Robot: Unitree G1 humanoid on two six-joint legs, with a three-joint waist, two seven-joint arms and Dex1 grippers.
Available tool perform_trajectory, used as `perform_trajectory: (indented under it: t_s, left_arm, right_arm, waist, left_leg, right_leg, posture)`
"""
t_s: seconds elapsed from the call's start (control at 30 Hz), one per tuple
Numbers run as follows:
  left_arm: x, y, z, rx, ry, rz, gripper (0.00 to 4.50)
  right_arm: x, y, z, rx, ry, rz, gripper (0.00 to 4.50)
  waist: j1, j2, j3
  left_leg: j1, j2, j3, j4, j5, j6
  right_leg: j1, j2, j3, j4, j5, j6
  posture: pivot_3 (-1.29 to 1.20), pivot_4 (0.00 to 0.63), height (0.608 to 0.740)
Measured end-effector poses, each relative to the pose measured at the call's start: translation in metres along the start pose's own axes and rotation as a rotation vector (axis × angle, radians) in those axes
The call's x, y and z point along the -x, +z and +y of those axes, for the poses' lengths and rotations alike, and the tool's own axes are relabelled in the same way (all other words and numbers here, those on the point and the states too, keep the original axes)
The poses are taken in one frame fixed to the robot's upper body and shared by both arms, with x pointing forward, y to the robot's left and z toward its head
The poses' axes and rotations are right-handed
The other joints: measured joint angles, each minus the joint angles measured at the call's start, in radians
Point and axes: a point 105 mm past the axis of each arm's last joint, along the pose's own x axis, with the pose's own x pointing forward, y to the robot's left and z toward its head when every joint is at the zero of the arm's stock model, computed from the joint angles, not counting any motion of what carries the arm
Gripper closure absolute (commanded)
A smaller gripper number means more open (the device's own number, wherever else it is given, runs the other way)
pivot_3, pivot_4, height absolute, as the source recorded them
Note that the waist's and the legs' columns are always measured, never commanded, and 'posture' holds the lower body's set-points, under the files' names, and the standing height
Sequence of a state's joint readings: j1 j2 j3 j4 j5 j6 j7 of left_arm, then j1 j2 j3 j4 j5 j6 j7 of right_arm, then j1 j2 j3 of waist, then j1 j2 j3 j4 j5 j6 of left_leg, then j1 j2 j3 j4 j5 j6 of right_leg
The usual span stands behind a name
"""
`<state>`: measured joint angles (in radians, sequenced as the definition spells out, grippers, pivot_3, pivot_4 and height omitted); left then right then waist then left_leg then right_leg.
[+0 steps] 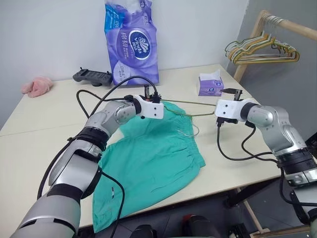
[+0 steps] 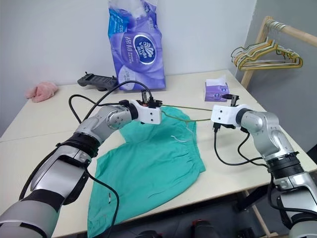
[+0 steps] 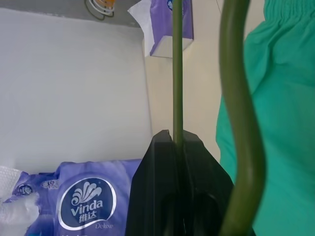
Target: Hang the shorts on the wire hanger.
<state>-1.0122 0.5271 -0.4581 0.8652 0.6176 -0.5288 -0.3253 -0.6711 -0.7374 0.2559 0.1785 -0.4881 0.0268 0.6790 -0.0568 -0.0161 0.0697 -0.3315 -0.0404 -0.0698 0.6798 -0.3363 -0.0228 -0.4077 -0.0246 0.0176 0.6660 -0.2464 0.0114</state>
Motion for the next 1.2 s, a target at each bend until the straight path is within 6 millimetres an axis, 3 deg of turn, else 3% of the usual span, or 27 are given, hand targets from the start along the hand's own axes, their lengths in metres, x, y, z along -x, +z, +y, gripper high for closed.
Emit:
perform_trajectory:
  t_s: [0.33, 0.37, 0.5, 0.8, 1.1, 1.2]
  left_arm:
    - [-0.001, 0.001, -0.001, 0.004, -0.002, -0.001, 4.5]
    - [-0.001, 0.001, -0.002, 0.002, -0.003, -0.001, 4.5]
    - [-0.001, 0.001, -0.003, -0.003, -0.011, 0.0, 4.5]
    - [-0.001, 0.001, -0.003, -0.003, -0.02, 0.0, 4.5]
    - [-0.001, 0.001, -0.003, -0.002, -0.02, 0.0, 4.5]
    - [-0.001, 0.002, -0.005, 0.018, -0.03, -0.009, 3.79]
  right_arm:
    - [0.006, 0.012, 0.002, 0.006, 0.015, -0.034, 0.01]
    - [0.006, 0.014, 0.002, 0.003, 0.017, -0.04, 0.18]
    - [0.006, 0.014, 0.003, -0.012, 0.025, -0.046, 1.27]
    - [0.005, 0.016, 0.005, -0.005, 0.033, -0.05, 4.48]
    - [0.005, 0.016, 0.003, 0.033, 0.021, -0.04, 4.48]
    - [0.005, 0.016, 0.002, 0.034, 0.015, -0.04, 4.5]
  waist:
    - [0.0, 0.0, 0.0]
    - [0.0, 0.0, 0.0]
    - [-0.001, 0.0, 0.0]
    - [0.0, 0.0, 0.0]
    - [0.0, 0.0, 0.0]
    - [0.0, 0.0, 0.0]
  left_leg:
    - [0.0, 0.0, 0.0, 0.0, 0.0, 0.0]
    - [0.0, 0.0, 0.0, 0.0, 0.0, 0.0]
    - [0.0, 0.0, 0.0, 0.0, 0.0, 0.0]
    - [0.0, 0.0, 0.0, 0.0, 0.0, 0.0]
    - [0.0, 0.0, 0.0, 0.0, 0.0, 0.0]
    - [0.0, 0.0, 0.0, 0.0, 0.0, 0.0]
  right_leg:
    - [0.0, 0.0, 0.0, 0.0, 0.0, 0.0]
    - [0.0, 0.0, 0.0, 0.0, 0.0, 0.0]
    - [0.0, 0.0, 0.0, 0.0, 0.0, 0.0]
    - [0.0, 0.0, 0.0, 0.0, 0.0, 0.0]
    - [0.0, 0.0, 0.0, 0.0, 0.0, 0.0]
    - [0.0, 0.0, 0.0, 0.0, 0.0, 0.0]
  posture:
    - [-0.1, 0.038, 0.74]
    - [-0.1, 0.038, 0.74]
    - [-0.1, 0.039, 0.74]
    - [-0.09, 0.042, 0.74]
    - [-0.09, 0.041, 0.74]
    - [-0.09, 0.038, 0.74]
